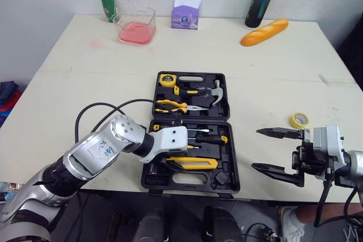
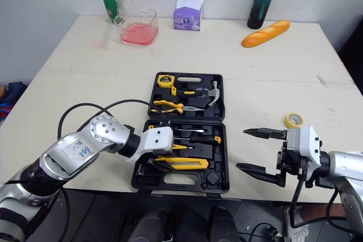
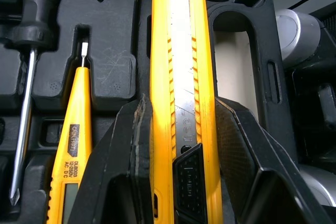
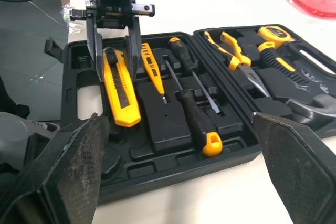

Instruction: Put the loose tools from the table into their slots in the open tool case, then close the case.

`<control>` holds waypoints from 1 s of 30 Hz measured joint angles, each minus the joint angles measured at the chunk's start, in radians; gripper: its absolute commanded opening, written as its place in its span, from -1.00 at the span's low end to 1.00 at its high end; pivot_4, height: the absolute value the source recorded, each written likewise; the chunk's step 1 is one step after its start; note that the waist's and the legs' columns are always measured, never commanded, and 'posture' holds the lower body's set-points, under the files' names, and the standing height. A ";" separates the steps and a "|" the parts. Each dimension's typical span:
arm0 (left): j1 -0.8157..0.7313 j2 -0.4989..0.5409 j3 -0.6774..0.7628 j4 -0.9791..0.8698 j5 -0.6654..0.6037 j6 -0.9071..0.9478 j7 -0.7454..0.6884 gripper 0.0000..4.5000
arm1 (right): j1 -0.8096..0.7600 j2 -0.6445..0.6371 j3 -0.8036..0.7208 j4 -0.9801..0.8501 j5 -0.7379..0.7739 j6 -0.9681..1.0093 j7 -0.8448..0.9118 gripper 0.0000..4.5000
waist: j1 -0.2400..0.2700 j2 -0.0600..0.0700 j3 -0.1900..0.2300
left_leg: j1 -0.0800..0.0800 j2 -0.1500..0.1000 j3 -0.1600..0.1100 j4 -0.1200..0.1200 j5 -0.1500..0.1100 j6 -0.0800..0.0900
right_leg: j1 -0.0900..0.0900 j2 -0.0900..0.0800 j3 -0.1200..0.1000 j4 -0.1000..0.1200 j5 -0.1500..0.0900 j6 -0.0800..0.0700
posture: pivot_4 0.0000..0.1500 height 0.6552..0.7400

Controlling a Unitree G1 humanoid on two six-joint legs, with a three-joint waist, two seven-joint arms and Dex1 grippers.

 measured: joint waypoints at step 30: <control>-0.043 -0.036 -0.042 0.080 0.092 -0.049 -0.040 0.14 | 0.074 0.066 -0.036 0.049 -0.030 -0.139 0.031 1.00 | 0.002 0.000 0.000 | 0.000 0.000 -0.001 0.001 0.000 0.000 | 0.001 0.000 -0.001 0.001 0.000 0.000 | 1.00 1.00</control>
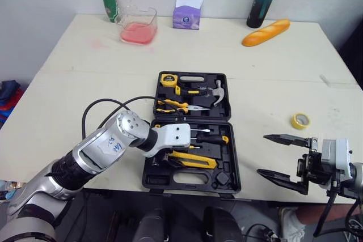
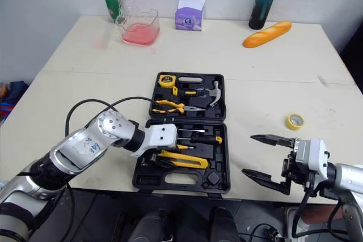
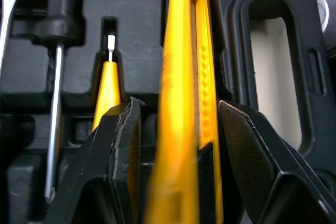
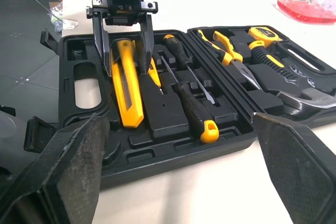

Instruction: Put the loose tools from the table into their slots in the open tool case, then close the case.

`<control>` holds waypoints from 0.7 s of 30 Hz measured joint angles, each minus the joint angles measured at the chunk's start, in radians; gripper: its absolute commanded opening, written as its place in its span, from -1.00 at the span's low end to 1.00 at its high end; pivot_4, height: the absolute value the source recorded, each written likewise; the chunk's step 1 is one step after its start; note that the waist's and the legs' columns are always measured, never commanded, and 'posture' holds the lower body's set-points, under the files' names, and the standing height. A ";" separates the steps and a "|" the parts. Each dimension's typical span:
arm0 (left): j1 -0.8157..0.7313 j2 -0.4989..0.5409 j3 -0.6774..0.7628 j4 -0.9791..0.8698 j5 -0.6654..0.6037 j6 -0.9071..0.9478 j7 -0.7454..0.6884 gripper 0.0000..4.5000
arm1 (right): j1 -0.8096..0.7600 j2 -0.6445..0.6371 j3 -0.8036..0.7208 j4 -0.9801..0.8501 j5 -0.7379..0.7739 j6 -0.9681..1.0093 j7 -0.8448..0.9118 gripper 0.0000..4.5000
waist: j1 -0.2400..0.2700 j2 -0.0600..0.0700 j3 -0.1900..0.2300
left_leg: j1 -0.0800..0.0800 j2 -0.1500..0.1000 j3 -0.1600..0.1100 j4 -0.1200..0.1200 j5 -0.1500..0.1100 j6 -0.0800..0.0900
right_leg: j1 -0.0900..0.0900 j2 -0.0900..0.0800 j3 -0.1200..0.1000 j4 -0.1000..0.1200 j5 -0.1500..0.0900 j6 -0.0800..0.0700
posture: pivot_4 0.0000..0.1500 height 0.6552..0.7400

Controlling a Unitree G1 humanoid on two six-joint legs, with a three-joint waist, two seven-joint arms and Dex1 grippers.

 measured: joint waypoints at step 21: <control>0.103 -0.036 0.316 -0.034 -0.196 -0.239 -0.141 0.14 | -0.022 -0.001 0.001 0.039 0.001 0.010 0.006 1.00 | -0.003 0.000 0.000 | 0.000 0.000 0.000 0.000 0.000 0.000 | 0.000 0.000 0.000 0.000 0.000 0.000 | 1.00 1.00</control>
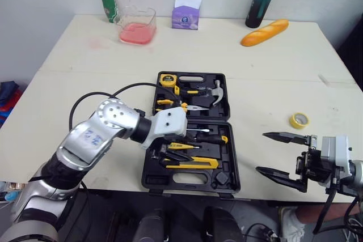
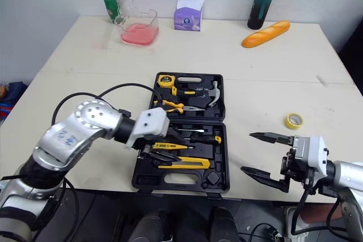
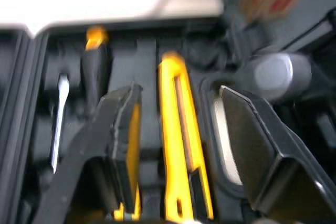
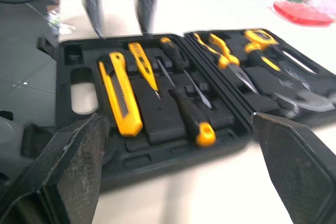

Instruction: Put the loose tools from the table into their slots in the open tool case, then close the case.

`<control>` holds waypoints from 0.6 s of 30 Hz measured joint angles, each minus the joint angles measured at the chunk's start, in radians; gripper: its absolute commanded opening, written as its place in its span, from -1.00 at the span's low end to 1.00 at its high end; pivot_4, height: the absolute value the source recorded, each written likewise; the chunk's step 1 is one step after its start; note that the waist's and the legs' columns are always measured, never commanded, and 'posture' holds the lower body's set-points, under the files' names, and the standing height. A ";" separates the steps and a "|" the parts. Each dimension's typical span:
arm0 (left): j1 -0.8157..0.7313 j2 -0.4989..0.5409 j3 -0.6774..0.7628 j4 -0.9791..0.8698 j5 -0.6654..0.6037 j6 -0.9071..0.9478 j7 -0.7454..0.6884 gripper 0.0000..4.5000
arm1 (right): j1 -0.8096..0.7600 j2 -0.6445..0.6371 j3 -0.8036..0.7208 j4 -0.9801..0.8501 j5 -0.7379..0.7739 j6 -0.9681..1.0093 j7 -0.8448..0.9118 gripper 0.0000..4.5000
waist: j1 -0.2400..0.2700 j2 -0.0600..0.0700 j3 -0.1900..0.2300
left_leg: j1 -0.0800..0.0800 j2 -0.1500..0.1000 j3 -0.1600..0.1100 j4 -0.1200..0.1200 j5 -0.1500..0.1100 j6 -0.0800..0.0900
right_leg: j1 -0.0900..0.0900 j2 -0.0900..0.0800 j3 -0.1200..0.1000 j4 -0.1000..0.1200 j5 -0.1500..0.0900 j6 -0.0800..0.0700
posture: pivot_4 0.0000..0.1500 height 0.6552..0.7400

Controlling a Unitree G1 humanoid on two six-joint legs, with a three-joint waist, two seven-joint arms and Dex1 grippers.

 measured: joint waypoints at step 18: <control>0.234 -0.114 0.085 0.226 0.046 -0.515 -0.042 -0.98 | 0.083 0.024 -0.151 0.211 -0.015 -0.177 0.102 1.00 | -0.001 0.000 0.000 | 0.001 0.000 0.001 0.001 0.000 0.001 | 0.001 -0.001 0.001 -0.001 0.001 0.001 | 1.00 1.00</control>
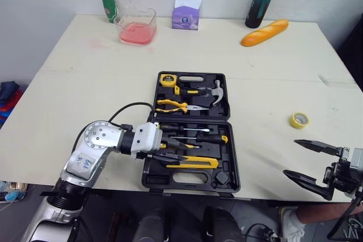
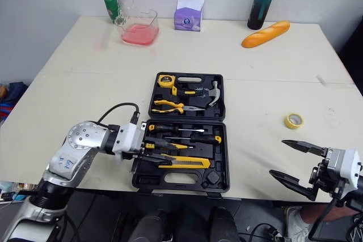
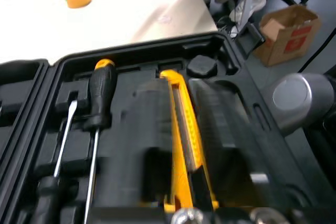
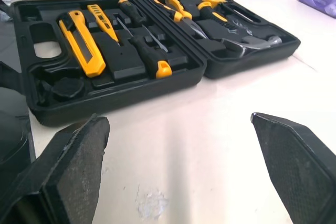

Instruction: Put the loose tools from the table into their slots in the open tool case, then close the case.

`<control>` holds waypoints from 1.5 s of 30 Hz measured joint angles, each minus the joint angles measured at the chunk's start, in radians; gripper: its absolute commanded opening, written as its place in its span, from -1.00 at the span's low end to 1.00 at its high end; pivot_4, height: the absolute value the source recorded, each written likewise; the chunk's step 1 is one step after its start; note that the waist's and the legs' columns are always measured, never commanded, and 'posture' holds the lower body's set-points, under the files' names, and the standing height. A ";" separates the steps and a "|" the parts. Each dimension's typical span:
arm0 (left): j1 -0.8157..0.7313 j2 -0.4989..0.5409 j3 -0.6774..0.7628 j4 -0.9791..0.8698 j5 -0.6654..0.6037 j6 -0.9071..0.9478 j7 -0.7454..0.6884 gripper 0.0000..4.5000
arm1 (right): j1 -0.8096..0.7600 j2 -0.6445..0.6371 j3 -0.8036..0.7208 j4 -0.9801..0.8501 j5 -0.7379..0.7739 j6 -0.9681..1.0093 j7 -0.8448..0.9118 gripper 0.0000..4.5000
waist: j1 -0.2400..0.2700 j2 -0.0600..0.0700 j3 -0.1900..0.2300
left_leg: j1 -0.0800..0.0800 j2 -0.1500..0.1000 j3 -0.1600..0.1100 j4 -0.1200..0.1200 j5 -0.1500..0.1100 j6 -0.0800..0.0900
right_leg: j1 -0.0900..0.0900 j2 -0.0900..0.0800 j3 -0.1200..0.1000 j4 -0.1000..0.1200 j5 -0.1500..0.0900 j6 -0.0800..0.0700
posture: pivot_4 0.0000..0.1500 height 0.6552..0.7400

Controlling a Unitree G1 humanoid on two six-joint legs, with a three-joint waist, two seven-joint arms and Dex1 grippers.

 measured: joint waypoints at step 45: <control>-0.037 -0.042 -0.188 0.175 0.243 -0.070 0.094 -0.98 | -0.037 0.042 0.145 -0.169 -0.020 0.082 -0.118 1.00 | 0.000 0.002 -0.018 | 0.002 0.000 0.000 -0.001 0.000 0.000 | 0.002 -0.001 0.000 -0.002 0.000 0.000 | 1.00 1.00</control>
